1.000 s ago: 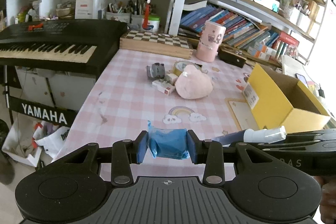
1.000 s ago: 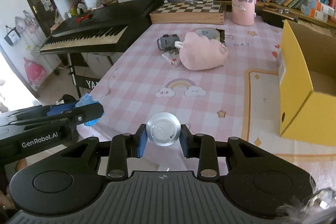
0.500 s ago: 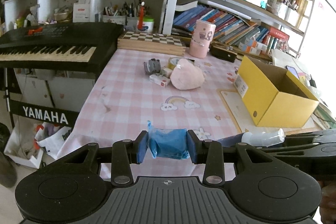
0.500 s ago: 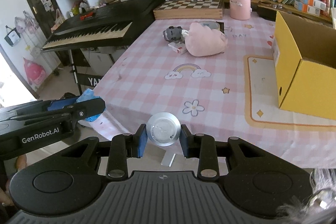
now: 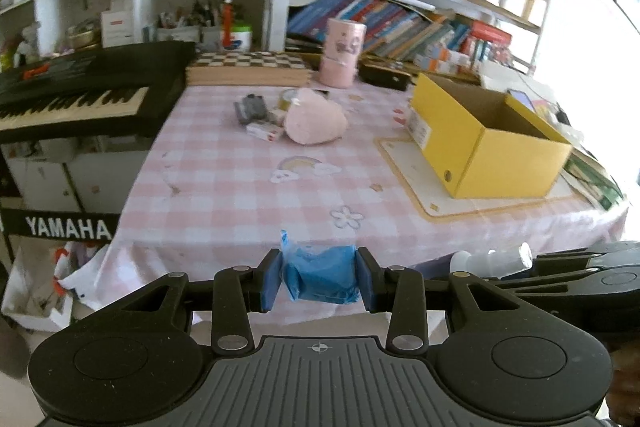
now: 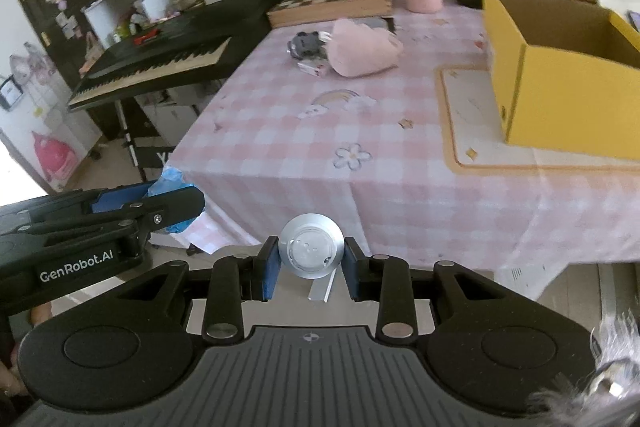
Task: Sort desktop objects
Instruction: 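Carry the spray bottle in the right tool while the left tool carries the blue item toward the yellow box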
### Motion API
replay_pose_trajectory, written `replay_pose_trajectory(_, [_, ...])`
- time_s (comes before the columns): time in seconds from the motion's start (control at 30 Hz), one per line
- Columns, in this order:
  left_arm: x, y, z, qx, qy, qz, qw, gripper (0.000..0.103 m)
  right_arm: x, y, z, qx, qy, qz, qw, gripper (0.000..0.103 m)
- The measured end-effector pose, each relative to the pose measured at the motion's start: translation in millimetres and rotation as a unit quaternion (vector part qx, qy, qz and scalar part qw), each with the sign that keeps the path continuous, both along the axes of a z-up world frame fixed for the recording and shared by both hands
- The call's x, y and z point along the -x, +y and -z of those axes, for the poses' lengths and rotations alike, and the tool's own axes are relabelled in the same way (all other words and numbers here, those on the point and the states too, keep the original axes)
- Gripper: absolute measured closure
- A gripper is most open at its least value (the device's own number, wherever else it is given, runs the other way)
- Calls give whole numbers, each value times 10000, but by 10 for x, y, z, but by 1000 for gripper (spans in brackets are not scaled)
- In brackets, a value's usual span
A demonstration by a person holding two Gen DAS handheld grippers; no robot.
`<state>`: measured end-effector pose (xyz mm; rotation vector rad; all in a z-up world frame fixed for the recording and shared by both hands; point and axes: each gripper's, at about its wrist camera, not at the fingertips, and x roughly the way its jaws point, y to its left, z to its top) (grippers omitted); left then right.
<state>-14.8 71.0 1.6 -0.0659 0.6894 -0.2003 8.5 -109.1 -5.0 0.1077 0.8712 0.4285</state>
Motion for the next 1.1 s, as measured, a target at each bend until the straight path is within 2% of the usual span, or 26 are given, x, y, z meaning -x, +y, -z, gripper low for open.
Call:
replay_pose_trajectory(0.67, [-38, -390, 43, -33, 59, 893, 9960, 66, 241, -376, 59, 75, 257, 876, 9958, 73])
replay_pose_trajectory(1.1, [-101, -686, 35, -62, 0, 1302, 9915, 66, 336, -646, 84, 67, 304, 1233, 9919, 73])
